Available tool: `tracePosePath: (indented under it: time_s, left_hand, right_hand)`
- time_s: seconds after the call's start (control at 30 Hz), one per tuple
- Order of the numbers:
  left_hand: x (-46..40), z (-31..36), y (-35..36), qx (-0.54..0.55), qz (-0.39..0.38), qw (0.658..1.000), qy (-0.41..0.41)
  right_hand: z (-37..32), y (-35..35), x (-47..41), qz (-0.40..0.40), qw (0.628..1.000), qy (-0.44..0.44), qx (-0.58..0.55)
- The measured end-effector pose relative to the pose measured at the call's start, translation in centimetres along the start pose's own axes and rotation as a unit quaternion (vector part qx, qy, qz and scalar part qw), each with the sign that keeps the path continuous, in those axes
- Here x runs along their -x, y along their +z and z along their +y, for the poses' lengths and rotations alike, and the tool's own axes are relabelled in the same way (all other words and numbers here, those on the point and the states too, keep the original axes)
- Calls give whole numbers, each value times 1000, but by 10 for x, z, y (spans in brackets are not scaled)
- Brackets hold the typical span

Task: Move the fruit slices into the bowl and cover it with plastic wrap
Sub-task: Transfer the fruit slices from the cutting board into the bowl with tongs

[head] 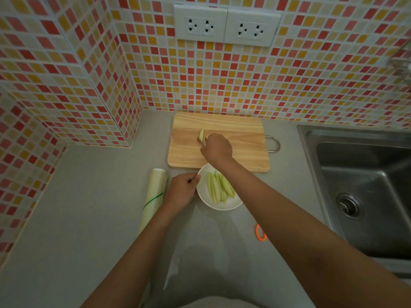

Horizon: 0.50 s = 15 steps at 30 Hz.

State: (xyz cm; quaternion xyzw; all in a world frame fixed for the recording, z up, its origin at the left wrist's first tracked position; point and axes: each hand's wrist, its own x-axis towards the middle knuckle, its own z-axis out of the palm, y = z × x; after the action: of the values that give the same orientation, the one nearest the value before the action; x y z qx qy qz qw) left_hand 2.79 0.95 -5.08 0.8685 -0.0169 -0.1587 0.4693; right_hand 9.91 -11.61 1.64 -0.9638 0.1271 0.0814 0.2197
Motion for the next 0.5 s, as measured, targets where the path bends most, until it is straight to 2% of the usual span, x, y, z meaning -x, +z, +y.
tracePosePath:
  time_s: [0.13, 0.27, 0.4, 0.5]
  left_hand:
    - [2, 2, -1, -2, -3, 1000, 5]
    - [2, 4, -2, 6, -10, 1000, -1]
    - [2, 7, -2, -3, -4, 1000, -2]
    - [1, 8, -3, 1, -9, 1000, -9]
  right_hand:
    - [4, 6, -4, 8, 1000, -2, 15]
    - [19, -11, 9, 20, 999, 7, -41]
    - [43, -32, 60, 40, 994, 2, -106]
    - [61, -36, 111, 30, 994, -8, -107]
